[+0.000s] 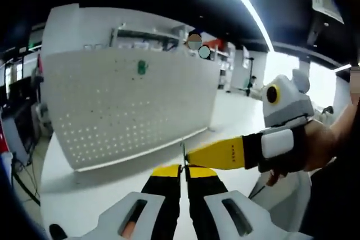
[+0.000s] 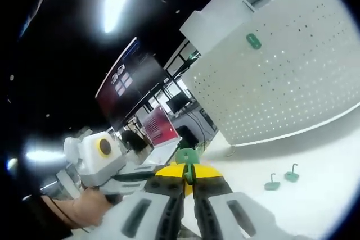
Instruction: Insert the hook assembly into the mounting plate slot until the hook locks in place.
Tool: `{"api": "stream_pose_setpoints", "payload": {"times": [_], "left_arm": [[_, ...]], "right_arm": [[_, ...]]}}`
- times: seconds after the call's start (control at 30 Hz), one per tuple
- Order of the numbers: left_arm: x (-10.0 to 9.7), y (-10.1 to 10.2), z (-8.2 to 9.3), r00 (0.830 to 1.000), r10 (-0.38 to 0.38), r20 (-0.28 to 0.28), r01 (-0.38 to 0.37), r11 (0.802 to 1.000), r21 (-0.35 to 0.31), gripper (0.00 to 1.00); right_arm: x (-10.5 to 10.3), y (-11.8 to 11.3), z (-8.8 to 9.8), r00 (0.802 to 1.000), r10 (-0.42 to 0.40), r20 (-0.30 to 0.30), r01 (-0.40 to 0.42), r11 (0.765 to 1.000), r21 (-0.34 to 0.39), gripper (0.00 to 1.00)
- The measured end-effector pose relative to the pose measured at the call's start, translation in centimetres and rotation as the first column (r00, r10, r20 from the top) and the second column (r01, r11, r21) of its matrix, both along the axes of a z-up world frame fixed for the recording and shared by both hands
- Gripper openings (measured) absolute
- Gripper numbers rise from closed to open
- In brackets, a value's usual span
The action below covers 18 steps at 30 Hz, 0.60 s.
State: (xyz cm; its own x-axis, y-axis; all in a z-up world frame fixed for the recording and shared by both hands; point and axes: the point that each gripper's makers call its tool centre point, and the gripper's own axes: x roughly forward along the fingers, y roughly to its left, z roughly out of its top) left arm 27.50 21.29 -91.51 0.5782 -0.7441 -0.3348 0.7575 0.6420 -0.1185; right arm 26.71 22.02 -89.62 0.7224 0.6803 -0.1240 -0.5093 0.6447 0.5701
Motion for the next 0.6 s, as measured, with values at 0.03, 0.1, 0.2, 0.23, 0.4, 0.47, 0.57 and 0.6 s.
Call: {"api": "stream_pose_setpoints", "payload": {"times": [0.03, 0.1, 0.2, 0.23, 0.4, 0.47, 0.57, 0.6], "left_arm": [[-0.09, 0.01, -0.40, 1.000, -0.009, 0.000, 0.009, 1.000, 0.025, 0.03], [-0.29, -0.03, -0.84, 1.000, -0.017, 0.014, 0.016, 0.998, 0.061, 0.04], [-0.39, 0.13, -0.94, 1.000, -0.017, 0.004, 0.017, 0.999, 0.051, 0.04], [-0.39, 0.15, -0.93, 1.000, -0.016, -0.007, 0.016, 0.999, 0.033, 0.04], [-0.36, 0.19, -0.75, 0.999, -0.003, -0.052, 0.002, 1.000, -0.022, 0.04], [-0.39, 0.13, -0.61, 0.999, -0.005, -0.045, 0.004, 1.000, -0.015, 0.04], [-0.38, 0.06, -0.31, 0.999, -0.002, -0.048, 0.001, 1.000, -0.026, 0.04], [-0.31, 0.06, -0.20, 0.998, 0.010, -0.065, -0.013, 0.999, -0.047, 0.04]], "right_arm": [[-0.09, 0.10, -0.23, 1.000, 0.013, 0.006, -0.013, 1.000, -0.027, 0.01], [-0.19, 0.37, -0.52, 1.000, 0.026, 0.001, -0.026, 0.998, -0.050, 0.01], [-0.21, 0.24, -0.79, 0.999, 0.035, -0.019, -0.036, 0.999, -0.037, 0.00], [-0.21, 0.21, -0.80, 0.999, 0.035, -0.019, -0.035, 0.999, -0.036, 0.00], [-0.24, 0.13, -0.64, 0.999, 0.035, -0.018, -0.035, 0.999, -0.034, 0.00], [-0.25, 0.17, -0.52, 0.999, 0.037, -0.011, -0.038, 0.998, -0.041, 0.00], [-0.23, 0.06, -0.16, 0.999, 0.039, 0.006, -0.038, 0.998, -0.053, 0.00], [-0.17, -0.01, -0.05, 0.999, 0.040, 0.014, -0.039, 0.997, -0.059, 0.00]]}}
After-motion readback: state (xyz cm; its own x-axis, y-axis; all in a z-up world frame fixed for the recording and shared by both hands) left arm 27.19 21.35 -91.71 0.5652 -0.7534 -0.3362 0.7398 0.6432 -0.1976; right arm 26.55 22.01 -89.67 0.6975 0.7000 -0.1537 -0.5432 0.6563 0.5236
